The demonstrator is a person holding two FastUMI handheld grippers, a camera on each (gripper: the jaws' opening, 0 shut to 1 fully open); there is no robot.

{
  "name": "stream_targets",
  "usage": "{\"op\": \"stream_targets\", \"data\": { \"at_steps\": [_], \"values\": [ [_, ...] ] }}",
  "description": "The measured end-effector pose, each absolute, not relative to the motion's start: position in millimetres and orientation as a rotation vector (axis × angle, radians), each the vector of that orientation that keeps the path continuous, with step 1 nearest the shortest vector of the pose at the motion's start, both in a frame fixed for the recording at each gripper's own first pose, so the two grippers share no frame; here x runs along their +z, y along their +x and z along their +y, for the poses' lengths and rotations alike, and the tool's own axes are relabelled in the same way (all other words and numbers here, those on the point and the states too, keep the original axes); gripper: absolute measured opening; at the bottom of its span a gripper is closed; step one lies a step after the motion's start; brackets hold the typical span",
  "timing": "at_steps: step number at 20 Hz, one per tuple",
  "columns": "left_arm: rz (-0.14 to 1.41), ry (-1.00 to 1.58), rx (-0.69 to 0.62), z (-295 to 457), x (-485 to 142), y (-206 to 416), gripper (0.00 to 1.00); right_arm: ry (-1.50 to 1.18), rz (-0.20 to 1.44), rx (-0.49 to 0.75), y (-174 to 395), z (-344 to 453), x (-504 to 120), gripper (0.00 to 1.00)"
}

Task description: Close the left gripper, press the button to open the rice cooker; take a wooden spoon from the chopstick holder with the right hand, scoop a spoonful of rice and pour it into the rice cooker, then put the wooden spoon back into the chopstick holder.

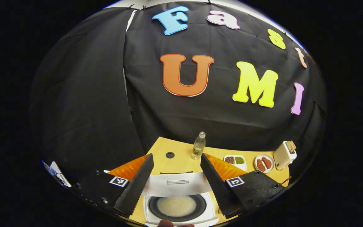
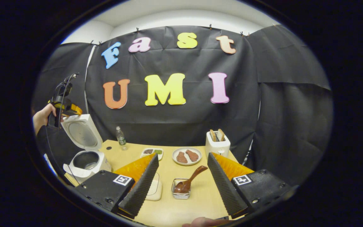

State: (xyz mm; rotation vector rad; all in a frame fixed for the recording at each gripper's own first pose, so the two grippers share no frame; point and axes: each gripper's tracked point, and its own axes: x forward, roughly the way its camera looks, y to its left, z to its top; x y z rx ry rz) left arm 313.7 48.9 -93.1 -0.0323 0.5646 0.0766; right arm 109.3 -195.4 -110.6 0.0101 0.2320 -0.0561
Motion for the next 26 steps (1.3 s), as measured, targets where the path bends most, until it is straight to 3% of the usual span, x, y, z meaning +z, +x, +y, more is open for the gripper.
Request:
{"op": "stream_targets", "data": {
  "at_steps": [12,26],
  "values": [
    [0.730,-0.127,0.062,22.6,-174.0,172.7,0.96,0.028,0.262,0.037,95.6,-147.7,-128.0,1.00],
    [0.899,-0.211,0.074,17.0,-248.9,127.2,0.97,0.070,0.332,0.089,85.0,-131.5,-136.7,1.00]
  ]
}}
